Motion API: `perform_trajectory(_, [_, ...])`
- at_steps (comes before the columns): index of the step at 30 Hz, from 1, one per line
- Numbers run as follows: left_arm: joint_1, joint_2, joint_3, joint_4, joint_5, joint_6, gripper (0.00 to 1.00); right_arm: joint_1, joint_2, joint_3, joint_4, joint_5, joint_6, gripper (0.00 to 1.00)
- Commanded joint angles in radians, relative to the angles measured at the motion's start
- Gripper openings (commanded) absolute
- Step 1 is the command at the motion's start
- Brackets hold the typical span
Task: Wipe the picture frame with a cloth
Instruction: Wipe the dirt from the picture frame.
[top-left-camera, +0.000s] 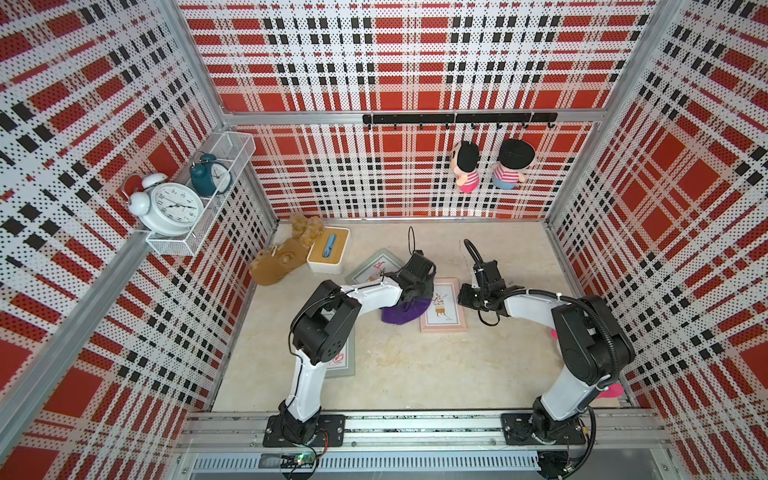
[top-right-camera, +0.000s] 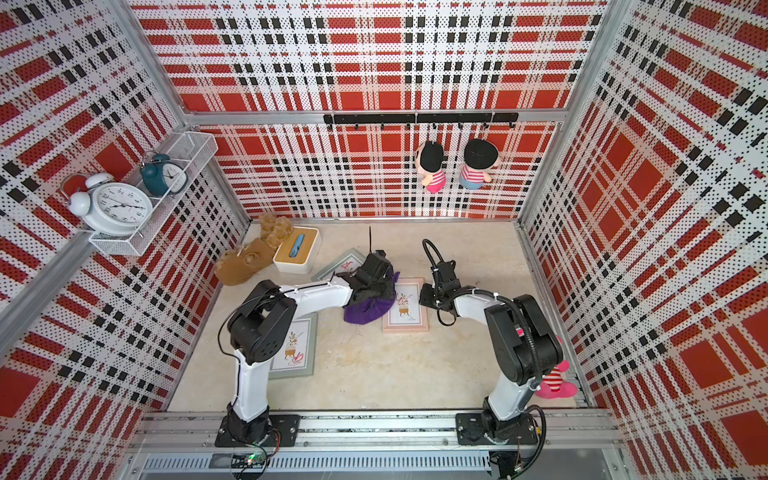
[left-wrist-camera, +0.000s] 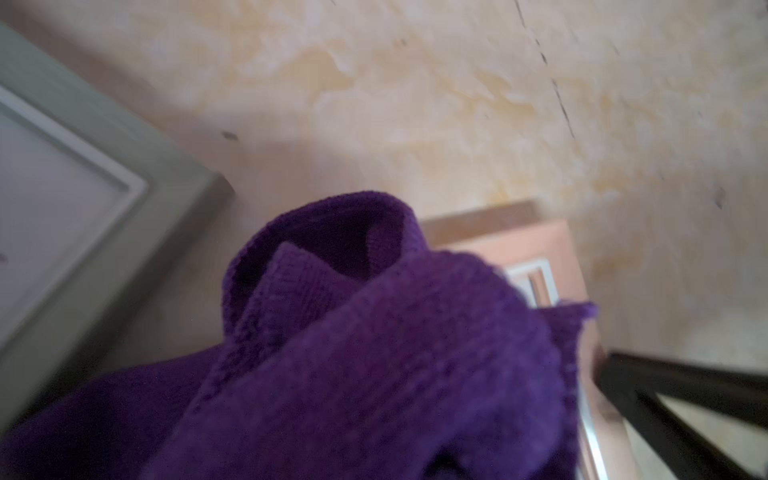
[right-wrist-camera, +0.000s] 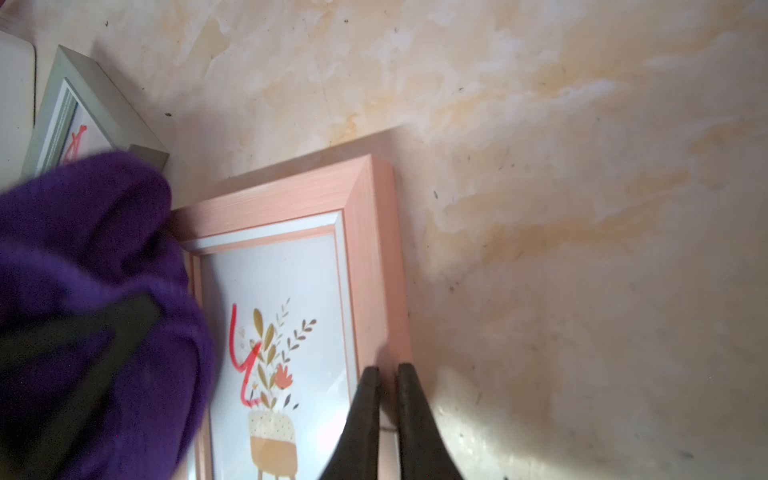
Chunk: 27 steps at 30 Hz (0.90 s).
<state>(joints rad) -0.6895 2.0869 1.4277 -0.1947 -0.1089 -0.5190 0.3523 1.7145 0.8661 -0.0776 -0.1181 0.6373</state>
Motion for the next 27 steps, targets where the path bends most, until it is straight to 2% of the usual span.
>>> perform_trajectory(1, [0.021,0.078,0.094,-0.076,-0.087,0.036,0.00,0.002,0.037,-0.047,-0.140,0.033,-0.006,0.12])
perform_trajectory(3, [0.015,0.067,0.069,-0.081,-0.087,0.027,0.00,0.003,0.036,-0.046,-0.141,0.033,-0.009,0.12])
perform_trajectory(8, [-0.096,-0.094,-0.188,-0.079,-0.176,0.024,0.00,0.003,0.030,-0.050,-0.138,0.042,-0.016,0.12])
perform_trajectory(12, [-0.179,-0.227,-0.357,-0.086,-0.148,-0.043,0.00,0.002,0.033,-0.035,-0.152,0.050,-0.036,0.12])
perform_trajectory(14, [-0.198,-0.266,-0.377,-0.083,-0.141,-0.066,0.00,0.003,0.028,-0.035,-0.154,0.046,-0.037,0.12])
perform_trajectory(18, [-0.156,-0.241,-0.291,-0.051,-0.140,-0.054,0.00,0.003,0.025,-0.035,-0.147,0.032,-0.028,0.12])
perform_trajectory(24, [-0.019,-0.031,-0.010,-0.040,-0.082,0.025,0.00,0.003,0.026,-0.029,-0.145,0.028,-0.018,0.12])
perform_trajectory(27, [0.014,0.056,0.105,-0.056,-0.044,0.040,0.00,0.003,0.027,-0.027,-0.143,0.025,-0.015,0.12])
